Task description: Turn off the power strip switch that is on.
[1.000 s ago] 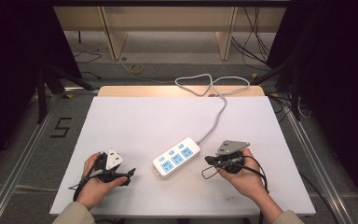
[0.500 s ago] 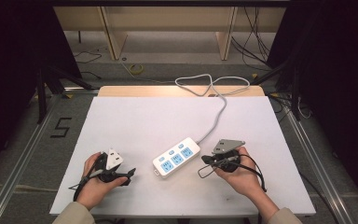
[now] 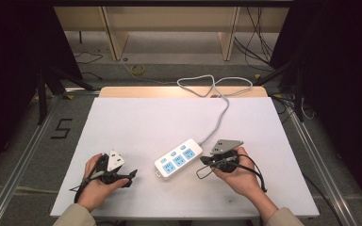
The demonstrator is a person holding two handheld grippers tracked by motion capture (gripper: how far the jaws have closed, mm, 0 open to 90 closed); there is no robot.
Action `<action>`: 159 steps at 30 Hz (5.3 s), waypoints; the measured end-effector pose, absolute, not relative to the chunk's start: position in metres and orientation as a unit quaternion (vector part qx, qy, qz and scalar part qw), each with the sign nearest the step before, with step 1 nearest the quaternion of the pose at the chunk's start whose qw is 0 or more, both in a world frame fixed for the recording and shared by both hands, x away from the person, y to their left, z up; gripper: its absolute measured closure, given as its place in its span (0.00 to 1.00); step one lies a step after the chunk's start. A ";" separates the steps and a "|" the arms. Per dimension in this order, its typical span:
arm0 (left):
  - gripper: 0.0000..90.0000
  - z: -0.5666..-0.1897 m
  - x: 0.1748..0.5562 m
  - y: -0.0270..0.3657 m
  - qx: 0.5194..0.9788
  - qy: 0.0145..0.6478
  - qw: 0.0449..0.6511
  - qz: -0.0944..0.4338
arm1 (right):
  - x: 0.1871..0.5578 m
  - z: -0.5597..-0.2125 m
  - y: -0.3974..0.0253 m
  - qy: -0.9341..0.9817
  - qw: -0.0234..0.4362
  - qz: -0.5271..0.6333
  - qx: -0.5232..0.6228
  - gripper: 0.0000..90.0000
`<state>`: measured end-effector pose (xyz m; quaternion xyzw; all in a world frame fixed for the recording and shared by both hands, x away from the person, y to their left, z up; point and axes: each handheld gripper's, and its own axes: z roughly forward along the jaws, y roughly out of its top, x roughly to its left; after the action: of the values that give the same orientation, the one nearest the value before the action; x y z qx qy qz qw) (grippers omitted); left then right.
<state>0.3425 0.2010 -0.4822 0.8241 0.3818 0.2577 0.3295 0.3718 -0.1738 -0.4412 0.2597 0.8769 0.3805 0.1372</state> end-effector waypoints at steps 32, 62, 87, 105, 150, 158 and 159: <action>0.19 -0.481 0.342 0.201 0.825 0.380 0.330 0.258 | 0.378 -0.440 -0.150 0.882 0.128 0.381 0.245 1.00; 0.19 -0.480 0.342 0.201 0.823 0.380 0.330 0.261 | 0.382 -0.439 -0.129 0.888 0.118 0.378 0.234 1.00; 0.20 -0.480 0.342 0.201 0.823 0.380 0.332 0.261 | 0.387 -0.441 -0.110 0.894 0.111 0.373 0.221 1.00; 0.20 -0.479 0.342 0.201 0.822 0.380 0.334 0.261 | 0.391 -0.445 -0.097 0.899 0.103 0.366 0.217 1.00; 0.20 -0.479 0.342 0.201 0.822 0.379 0.336 0.261 | 0.405 -0.447 -0.061 0.910 0.093 0.351 0.200 1.00; 0.20 -0.479 0.342 0.201 0.821 0.380 0.336 0.261 | 0.406 -0.449 -0.056 0.912 0.091 0.345 0.201 1.00; 0.20 -0.479 0.342 0.201 0.822 0.379 0.335 0.261 | 0.407 -0.449 -0.055 0.913 0.091 0.346 0.197 1.00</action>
<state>0.3424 0.2009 -0.4787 0.8220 0.3790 0.2613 0.3352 0.4066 -0.0550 -0.4489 0.1968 0.9128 0.3462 0.0910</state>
